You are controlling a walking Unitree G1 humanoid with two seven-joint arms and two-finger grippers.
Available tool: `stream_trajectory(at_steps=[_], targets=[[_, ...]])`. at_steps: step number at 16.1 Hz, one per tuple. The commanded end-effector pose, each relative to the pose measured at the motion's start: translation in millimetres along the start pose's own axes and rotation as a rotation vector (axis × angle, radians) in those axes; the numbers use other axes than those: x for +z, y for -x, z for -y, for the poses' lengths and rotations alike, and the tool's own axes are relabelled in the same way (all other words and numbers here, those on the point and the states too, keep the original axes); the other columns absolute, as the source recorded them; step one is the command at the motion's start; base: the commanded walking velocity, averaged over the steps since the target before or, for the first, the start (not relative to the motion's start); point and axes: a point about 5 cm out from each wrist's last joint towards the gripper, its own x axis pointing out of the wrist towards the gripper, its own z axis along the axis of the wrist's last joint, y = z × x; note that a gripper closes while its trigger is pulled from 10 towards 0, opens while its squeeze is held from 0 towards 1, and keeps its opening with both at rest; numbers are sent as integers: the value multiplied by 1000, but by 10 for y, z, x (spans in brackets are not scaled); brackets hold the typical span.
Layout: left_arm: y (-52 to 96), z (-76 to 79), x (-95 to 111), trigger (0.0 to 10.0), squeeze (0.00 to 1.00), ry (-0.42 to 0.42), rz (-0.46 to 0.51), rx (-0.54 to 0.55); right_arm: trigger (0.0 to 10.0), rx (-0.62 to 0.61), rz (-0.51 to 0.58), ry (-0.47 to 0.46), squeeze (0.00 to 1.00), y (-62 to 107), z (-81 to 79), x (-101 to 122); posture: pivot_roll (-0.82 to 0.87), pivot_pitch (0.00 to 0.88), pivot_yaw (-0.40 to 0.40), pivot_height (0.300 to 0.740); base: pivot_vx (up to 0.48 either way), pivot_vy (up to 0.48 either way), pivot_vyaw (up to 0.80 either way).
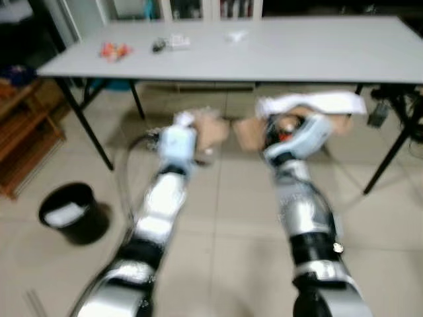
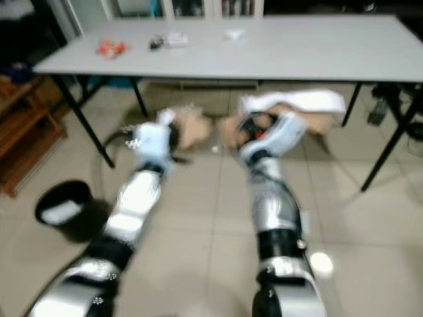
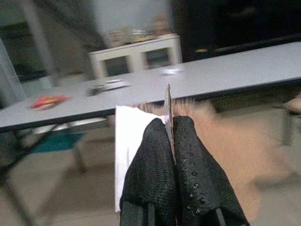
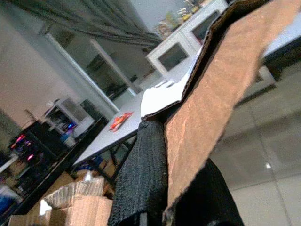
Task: Picking trash to rubbish bin
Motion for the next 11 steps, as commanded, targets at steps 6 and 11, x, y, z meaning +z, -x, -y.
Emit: stream_trajectory(at_steps=[6, 11], targets=[[-5, 75, 16, 10000, 0, 12, -3, -21, 10000, -16, 27, -17, 0, 4, -15, 28, 26, 0, 98, 740, 0, 480, -133], [8, 130, -1, 10000, 0, 18, -9, -37, 10000, -20, 21, -20, 0, 17, 5, 19, 13, 0, 103, 740, 0, 480, 0]])
